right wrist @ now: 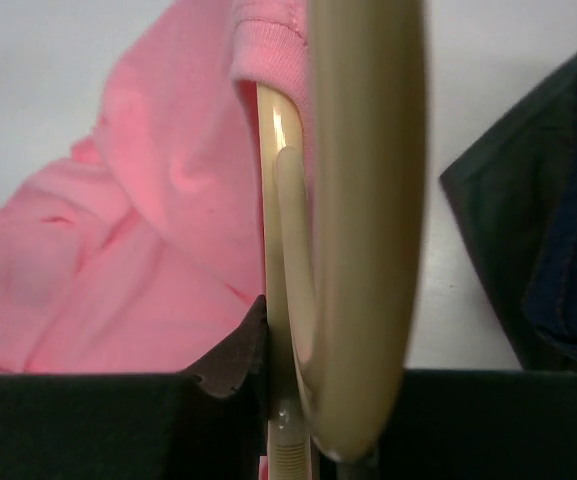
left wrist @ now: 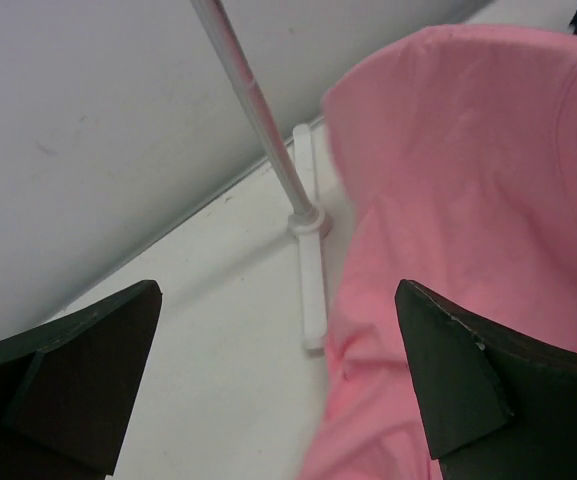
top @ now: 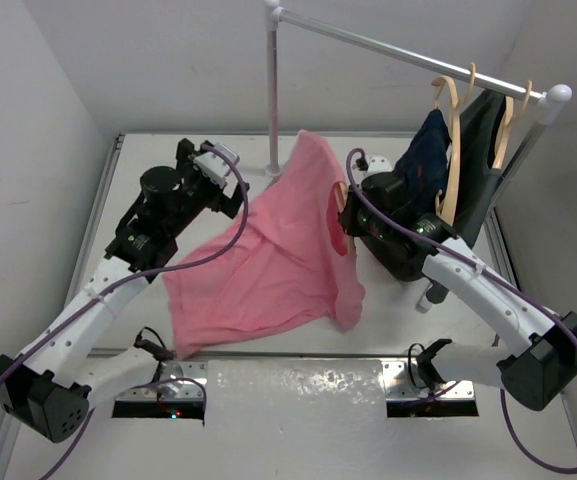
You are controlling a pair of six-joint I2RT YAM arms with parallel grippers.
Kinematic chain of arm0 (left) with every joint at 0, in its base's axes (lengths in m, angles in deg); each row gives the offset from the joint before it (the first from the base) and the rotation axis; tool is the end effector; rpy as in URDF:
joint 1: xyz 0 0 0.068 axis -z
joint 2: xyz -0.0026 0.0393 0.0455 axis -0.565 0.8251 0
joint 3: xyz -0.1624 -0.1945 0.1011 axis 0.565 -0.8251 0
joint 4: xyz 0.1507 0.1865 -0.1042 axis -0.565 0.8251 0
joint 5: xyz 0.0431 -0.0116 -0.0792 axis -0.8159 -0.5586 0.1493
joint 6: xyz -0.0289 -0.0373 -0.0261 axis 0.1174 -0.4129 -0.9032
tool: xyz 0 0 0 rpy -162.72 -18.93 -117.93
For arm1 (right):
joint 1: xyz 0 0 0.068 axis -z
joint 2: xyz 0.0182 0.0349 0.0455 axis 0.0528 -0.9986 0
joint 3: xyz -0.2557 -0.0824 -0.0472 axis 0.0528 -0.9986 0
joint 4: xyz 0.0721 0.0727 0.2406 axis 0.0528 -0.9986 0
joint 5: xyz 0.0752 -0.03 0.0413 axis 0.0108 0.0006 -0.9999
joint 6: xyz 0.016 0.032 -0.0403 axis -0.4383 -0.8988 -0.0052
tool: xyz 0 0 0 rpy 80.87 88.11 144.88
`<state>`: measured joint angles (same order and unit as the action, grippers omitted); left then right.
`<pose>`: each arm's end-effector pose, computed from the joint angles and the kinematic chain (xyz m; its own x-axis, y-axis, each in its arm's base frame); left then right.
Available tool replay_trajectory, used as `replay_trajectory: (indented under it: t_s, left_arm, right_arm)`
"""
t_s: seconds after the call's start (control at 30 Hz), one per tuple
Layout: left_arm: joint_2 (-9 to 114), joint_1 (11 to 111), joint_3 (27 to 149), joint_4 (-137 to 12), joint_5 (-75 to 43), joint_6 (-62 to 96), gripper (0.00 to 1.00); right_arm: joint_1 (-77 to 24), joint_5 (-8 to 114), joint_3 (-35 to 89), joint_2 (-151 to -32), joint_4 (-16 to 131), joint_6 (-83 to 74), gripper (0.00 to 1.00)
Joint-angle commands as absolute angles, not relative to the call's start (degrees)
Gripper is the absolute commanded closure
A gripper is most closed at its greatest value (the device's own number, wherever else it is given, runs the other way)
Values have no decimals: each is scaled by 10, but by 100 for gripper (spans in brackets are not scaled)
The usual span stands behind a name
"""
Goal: Place the t-shirt on the hanger
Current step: Place the hanger at the clothesline.
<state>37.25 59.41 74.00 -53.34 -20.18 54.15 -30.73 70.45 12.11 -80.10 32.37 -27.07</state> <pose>0.2181 -0.1044 0.3794 0.0858 0.4324 -0.8976 0.4926 0.7647 0.4154 0.2275 0.1450 0.3185 -0.6297 0.1630 -0.7595 -0.1449 0.9360 0.3209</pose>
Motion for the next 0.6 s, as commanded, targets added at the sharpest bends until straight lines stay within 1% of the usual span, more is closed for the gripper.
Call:
replay_trajectory:
  t_s: [0.0,0.03,0.07,0.1,0.13,0.17,0.2,0.23,0.3,0.37,0.4,0.47,0.57]
  left_arm:
    - [349,590,760,-566,-217,435,0]
    - [344,590,759,-563,-210,432,0]
    - [338,590,759,-558,-174,435,0]
    - [336,590,759,-545,-132,472,0]
    - [335,596,758,-506,-80,501,0]
    - [339,608,761,-485,-13,517,0]
    - [345,657,765,-433,-6,546,0]
    - [362,694,766,-417,-52,550,0]
    - [382,768,762,-401,-90,539,0]
    - [416,794,770,-412,-121,506,0]
    - [429,812,777,-431,-141,464,0]
    - [476,813,806,-442,-166,419,0]
    - [501,816,816,-482,-165,402,0]
  right_arm:
    - [-306,843,135,-795,407,-383,100]
    - [-305,849,131,-791,412,-390,100]
    - [-305,867,130,-789,409,-399,100]
    - [-305,877,131,-784,412,-407,100]
    - [-305,881,132,-783,418,-427,100]
    - [-305,900,138,-783,435,-440,100]
    - [-305,902,141,-788,446,-472,100]
    - [-307,902,146,-793,455,-490,100]
    - [-317,903,166,-808,478,-517,100]
    - [-324,905,188,-834,492,-537,100]
    - [-331,908,194,-841,492,-541,100]
    - [-334,905,201,-853,500,-555,100]
    - [-338,902,193,-856,507,-585,100]
